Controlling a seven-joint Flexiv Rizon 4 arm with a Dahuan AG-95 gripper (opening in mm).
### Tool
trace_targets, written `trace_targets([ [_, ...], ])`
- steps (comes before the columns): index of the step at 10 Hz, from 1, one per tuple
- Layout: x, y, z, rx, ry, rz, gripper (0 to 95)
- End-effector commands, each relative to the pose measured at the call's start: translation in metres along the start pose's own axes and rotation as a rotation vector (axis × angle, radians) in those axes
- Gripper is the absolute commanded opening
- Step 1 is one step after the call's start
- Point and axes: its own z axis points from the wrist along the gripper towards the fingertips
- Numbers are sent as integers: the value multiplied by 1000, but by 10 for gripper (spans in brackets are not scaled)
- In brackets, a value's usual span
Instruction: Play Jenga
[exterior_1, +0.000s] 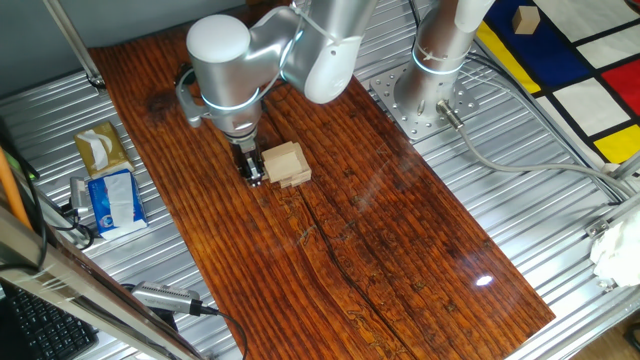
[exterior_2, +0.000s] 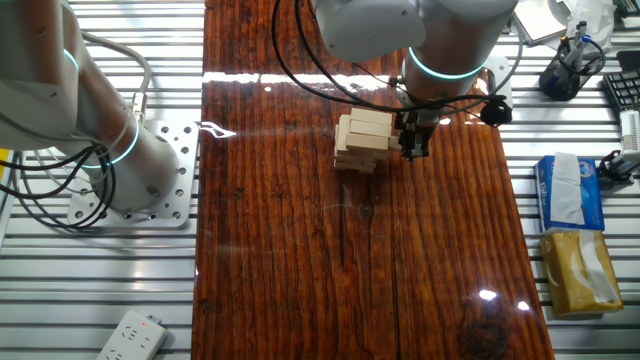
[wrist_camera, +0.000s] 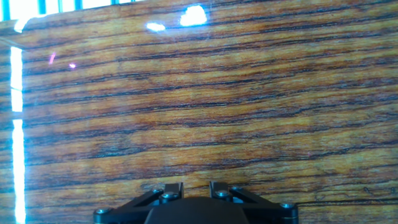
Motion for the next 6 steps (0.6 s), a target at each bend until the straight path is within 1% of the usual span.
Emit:
trace_targets([
  [1, -1, 0, 0, -1, 1, -1, 0],
  [6, -3, 0, 0, -2, 4, -4, 0],
])
